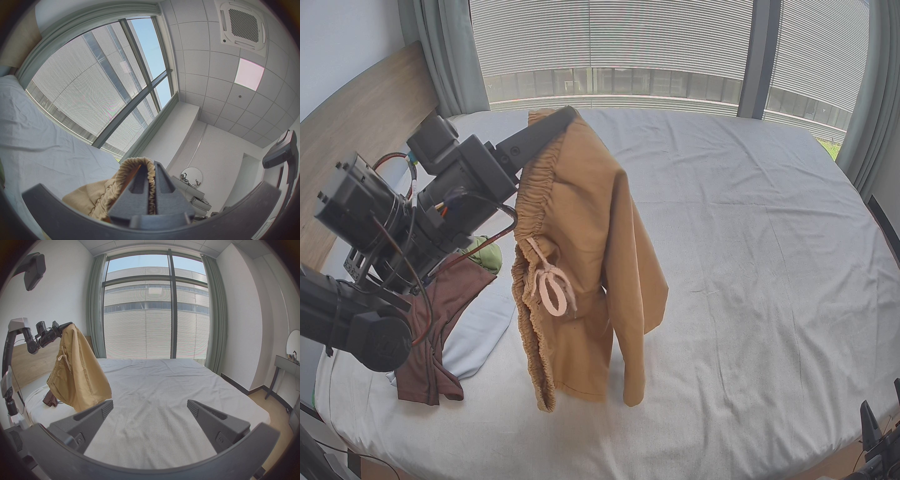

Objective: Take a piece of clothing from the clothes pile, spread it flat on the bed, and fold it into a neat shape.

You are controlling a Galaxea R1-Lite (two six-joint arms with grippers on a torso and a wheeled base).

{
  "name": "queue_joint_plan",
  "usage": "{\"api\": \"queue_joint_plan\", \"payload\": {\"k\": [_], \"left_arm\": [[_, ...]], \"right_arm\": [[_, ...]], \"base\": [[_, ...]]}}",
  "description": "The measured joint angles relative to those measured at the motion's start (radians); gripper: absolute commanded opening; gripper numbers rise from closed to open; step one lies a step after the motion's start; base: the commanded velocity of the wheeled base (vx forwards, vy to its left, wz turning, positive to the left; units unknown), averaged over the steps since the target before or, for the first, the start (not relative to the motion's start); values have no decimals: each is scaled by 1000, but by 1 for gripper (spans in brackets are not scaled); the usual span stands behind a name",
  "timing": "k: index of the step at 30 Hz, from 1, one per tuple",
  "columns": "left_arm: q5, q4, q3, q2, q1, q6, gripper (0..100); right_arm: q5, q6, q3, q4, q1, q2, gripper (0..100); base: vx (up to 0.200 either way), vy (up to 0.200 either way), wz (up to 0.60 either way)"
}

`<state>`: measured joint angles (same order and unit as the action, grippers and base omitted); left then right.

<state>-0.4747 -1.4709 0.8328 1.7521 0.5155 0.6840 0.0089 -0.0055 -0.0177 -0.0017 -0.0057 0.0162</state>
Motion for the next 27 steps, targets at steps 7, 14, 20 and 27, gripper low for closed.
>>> {"api": "queue_joint_plan", "payload": {"k": [7, 14, 20, 27], "left_arm": [[-5, -64, -2, 57, -13, -15, 0], [-5, -67, -2, 89, -25, -16, 0], [-4, -67, -1, 99, -35, -16, 0], [-3, -68, 2, 106, -45, -15, 0]], "right_arm": [[0, 6, 0, -1, 0, 0, 100], [1, 6, 0, -1, 0, 0, 100], [3, 6, 0, -4, 0, 0, 100], [3, 5, 0, -5, 0, 0, 100]], "base": [[0, 0, 0], [0, 0, 0], [0, 0, 0], [0, 0, 0]]}}
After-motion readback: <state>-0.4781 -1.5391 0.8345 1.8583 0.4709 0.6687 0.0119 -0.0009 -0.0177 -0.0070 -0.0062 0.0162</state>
